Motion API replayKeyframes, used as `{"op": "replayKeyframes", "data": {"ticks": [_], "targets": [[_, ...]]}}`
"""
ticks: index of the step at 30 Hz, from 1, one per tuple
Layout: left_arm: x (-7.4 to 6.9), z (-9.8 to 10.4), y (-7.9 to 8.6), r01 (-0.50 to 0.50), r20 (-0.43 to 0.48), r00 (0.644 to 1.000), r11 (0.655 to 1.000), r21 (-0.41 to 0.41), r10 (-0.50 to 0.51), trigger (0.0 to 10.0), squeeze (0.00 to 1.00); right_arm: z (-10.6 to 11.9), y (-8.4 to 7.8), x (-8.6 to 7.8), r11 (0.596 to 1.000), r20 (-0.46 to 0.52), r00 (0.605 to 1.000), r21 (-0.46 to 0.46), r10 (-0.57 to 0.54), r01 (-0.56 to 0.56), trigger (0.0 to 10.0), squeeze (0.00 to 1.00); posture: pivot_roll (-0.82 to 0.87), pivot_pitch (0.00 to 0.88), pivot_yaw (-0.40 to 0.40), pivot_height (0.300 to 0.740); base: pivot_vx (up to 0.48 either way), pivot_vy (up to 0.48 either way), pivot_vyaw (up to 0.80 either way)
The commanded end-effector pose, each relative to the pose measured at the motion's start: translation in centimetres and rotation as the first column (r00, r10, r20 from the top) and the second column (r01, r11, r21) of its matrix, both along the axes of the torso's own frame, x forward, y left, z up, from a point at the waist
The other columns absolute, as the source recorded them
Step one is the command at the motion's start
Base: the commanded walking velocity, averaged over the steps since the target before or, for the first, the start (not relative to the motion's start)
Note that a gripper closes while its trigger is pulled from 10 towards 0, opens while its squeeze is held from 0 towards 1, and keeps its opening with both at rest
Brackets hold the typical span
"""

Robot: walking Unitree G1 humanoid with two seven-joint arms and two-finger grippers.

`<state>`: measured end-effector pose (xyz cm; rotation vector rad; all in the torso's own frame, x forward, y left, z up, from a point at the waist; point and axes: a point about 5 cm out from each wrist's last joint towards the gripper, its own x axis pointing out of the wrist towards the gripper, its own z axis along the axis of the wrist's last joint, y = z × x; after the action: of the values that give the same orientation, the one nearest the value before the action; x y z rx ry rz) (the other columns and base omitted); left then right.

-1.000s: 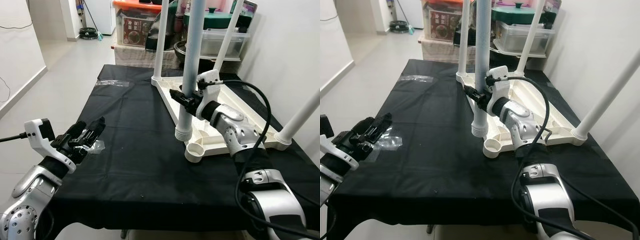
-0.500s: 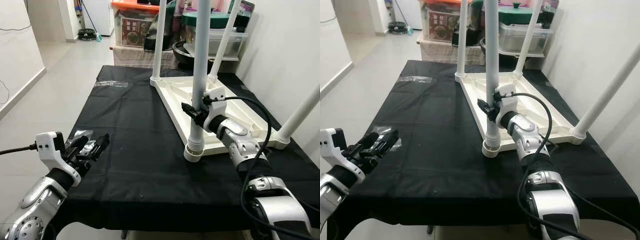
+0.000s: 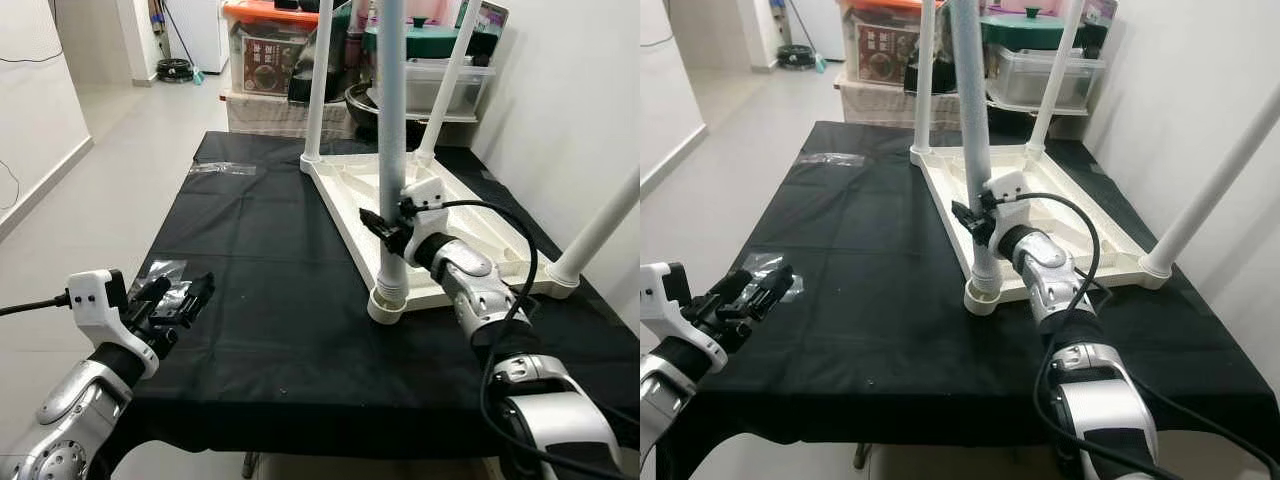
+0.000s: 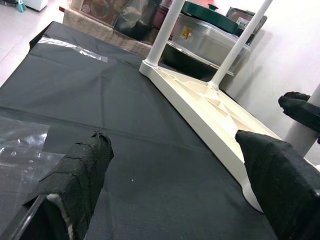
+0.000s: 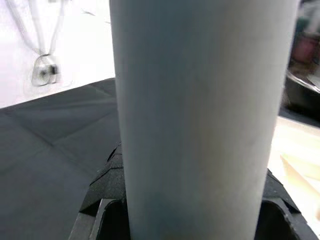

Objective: Building children table

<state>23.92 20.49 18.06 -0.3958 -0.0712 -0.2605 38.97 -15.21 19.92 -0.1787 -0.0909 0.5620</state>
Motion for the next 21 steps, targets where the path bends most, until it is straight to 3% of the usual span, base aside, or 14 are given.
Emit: {"op": "replayKeyframes", "data": {"ticks": [1,6,11,17,21], "targets": [[-0.2,0.0,-0.2,-0.006,0.005,1.000,1.000,0.004,0.006,10.0,0.00,-1.3,0.9,-0.5,0.998,-0.030,0.998,-0.030,0.059,-0.060,10.0,0.00,0.09,0.000,-0.088,0.740,0.000,0.000,0.00],[-0.3,-0.2,0.1,-0.022,-0.002,1.000,1.000,0.003,0.022,10.0,0.00,-2.5,2.5,-1.5,0.976,-0.044,0.980,-0.091,0.195,-0.199,10.0,0.00,0.09,0.000,-0.096,0.740,0.000,0.000,0.00],[-0.4,-0.2,0.2,-0.031,-0.003,1.000,1.000,0.001,0.031,10.0,0.00,-3.2,2.9,-2.0,0.959,-0.061,0.966,-0.116,0.251,-0.257,10.0,0.00,0.09,0.000,-0.097,0.740,0.000,0.000,0.00],[-0.5,-0.5,0.2,-0.036,-0.011,0.999,0.999,-0.003,0.036,10.0,0.00,-3.9,2.3,-2.2,0.959,-0.091,0.965,-0.119,0.247,-0.257,10.0,0.00,0.09,0.000,-0.099,0.740,0.000,0.000,0.00],[-0.4,-0.5,0.2,-0.044,-0.017,0.999,0.999,-0.020,0.044,10.0,0.00,-4.1,2.2,-2.0,0.972,-0.120,0.967,-0.051,0.223,-0.231,10.0,0.00,0.09,0.000,-0.102,0.740,0.000,0.000,0.00]]}}
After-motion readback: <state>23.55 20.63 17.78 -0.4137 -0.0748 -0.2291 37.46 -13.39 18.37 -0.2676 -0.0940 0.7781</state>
